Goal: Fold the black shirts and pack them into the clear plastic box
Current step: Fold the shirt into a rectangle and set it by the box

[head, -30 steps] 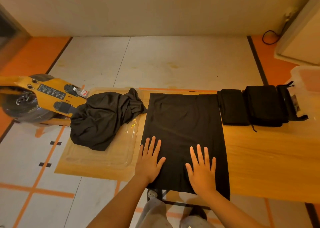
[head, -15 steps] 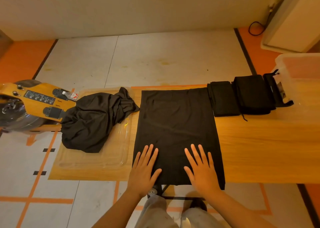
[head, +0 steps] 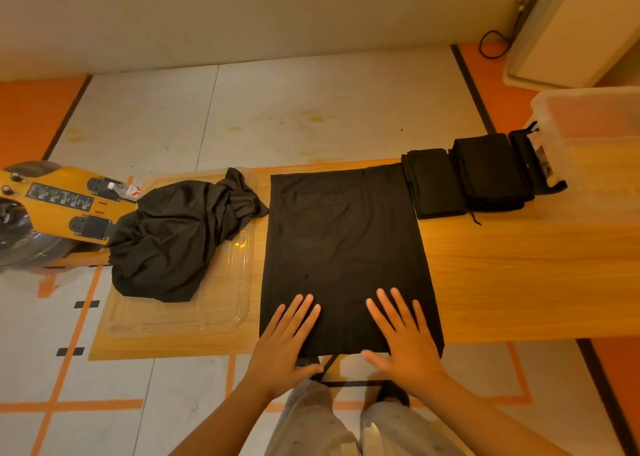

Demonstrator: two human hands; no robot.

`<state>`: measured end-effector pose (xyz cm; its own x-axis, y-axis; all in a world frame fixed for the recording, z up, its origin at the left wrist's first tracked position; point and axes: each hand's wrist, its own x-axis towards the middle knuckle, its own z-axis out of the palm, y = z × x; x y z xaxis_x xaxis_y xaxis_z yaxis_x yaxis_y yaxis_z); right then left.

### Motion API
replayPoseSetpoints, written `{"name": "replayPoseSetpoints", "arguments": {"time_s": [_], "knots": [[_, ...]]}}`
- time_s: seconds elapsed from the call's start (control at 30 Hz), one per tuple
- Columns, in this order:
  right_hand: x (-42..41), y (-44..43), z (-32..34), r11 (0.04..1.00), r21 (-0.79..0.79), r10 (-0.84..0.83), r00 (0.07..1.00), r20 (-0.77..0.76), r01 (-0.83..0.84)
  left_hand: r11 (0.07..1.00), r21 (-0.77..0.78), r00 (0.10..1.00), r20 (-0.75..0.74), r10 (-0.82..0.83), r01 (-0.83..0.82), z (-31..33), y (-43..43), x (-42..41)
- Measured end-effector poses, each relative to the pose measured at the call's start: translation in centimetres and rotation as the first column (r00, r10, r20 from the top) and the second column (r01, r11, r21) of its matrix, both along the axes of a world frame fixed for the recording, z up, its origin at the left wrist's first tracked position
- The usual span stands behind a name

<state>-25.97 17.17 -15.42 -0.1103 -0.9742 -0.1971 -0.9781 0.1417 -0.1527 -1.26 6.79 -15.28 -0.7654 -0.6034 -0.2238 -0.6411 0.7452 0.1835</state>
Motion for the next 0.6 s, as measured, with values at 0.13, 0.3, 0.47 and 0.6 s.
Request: {"name": "replayPoseSetpoints", "arguments": {"time_s": [0.13, 0.3, 0.47, 0.6], "knots": [[-0.1, 0.5, -0.6, 0.991, 0.082, 0.103, 0.995, -0.001, -0.103, 1.0, -0.024, 0.996, 0.092, 0.007, -0.005, 0.1, -0.5, 0.0], [-0.7, 0.5, -1.0, 0.995, 0.012, 0.1, 0.994, -0.043, -0.1, 0.997, -0.068, 0.998, 0.034, 0.048, -0.046, 0.2, 0.5, 1.0], [-1.2, 1.9, -0.5, 0.987, 0.033, 0.161, 0.987, -0.015, -0.16, 0.999, 0.009, 0.999, 0.034, 0.035, -0.036, 0.9, 1.5, 2.0], [-1.5, 2.2, 0.0, 0.977, 0.075, 0.198, 0.98, 0.022, -0.199, 0.999, 0.035, 1.0, -0.007, 0.025, -0.025, 1.8, 1.5, 2.6]]}}
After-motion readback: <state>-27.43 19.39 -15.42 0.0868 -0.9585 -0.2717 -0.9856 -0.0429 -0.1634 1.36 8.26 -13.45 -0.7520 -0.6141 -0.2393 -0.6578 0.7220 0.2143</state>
